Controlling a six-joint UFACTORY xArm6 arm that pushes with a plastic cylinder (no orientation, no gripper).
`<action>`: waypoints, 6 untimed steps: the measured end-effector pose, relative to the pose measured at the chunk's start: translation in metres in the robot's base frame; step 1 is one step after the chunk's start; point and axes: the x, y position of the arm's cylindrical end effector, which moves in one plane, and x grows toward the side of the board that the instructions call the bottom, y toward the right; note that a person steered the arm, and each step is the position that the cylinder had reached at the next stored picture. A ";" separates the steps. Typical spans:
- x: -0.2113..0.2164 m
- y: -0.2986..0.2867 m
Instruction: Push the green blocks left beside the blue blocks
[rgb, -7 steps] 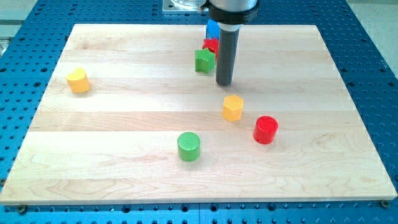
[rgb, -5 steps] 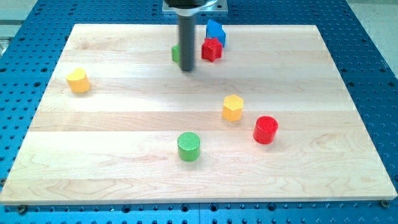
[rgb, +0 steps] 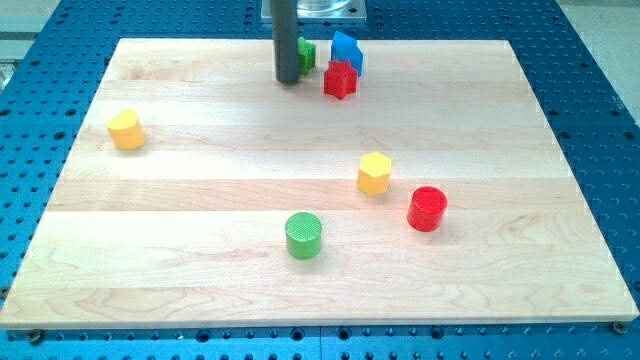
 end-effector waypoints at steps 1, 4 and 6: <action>-0.006 -0.004; 0.092 -0.014; 0.283 -0.092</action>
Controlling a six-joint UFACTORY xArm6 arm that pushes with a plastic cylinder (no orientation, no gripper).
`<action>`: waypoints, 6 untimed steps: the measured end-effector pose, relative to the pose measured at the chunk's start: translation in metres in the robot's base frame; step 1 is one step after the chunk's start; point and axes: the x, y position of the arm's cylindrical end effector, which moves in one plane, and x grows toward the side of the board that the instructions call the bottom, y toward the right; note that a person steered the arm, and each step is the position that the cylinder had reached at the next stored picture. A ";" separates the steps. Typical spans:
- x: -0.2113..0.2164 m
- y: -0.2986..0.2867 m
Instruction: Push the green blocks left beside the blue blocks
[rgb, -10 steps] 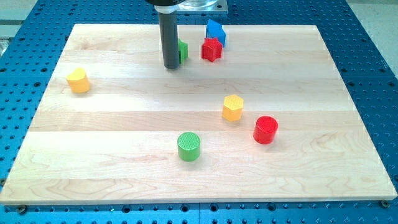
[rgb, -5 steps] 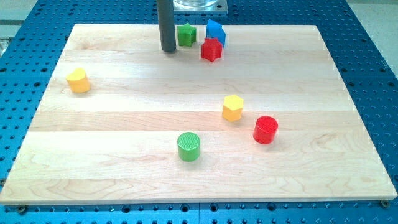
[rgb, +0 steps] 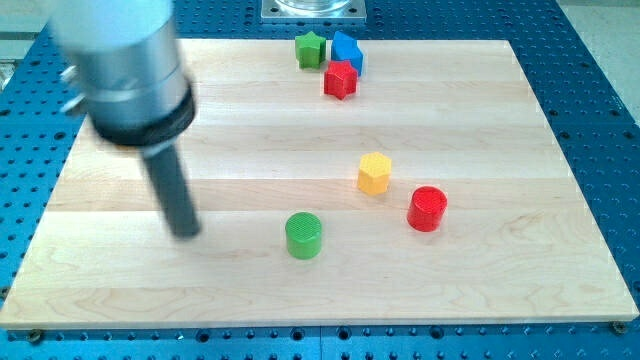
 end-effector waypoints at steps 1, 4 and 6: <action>0.060 0.030; -0.037 0.134; -0.050 0.157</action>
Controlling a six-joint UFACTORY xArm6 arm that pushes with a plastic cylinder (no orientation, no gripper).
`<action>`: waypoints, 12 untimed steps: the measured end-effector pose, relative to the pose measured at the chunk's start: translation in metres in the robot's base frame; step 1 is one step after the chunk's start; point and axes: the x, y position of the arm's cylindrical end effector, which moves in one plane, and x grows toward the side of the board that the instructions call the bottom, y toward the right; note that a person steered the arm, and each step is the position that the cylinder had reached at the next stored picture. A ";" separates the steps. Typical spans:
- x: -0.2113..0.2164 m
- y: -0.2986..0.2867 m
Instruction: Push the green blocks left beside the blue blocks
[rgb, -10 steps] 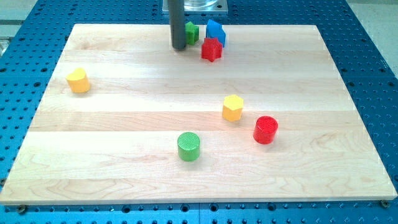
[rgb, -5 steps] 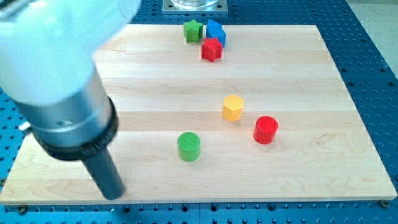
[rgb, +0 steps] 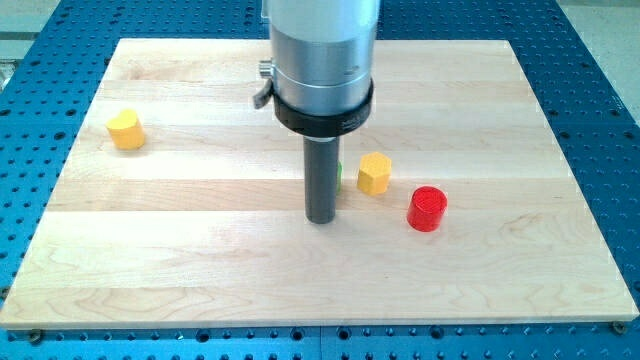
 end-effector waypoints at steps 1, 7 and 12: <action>-0.047 -0.001; -0.133 -0.054; -0.149 -0.025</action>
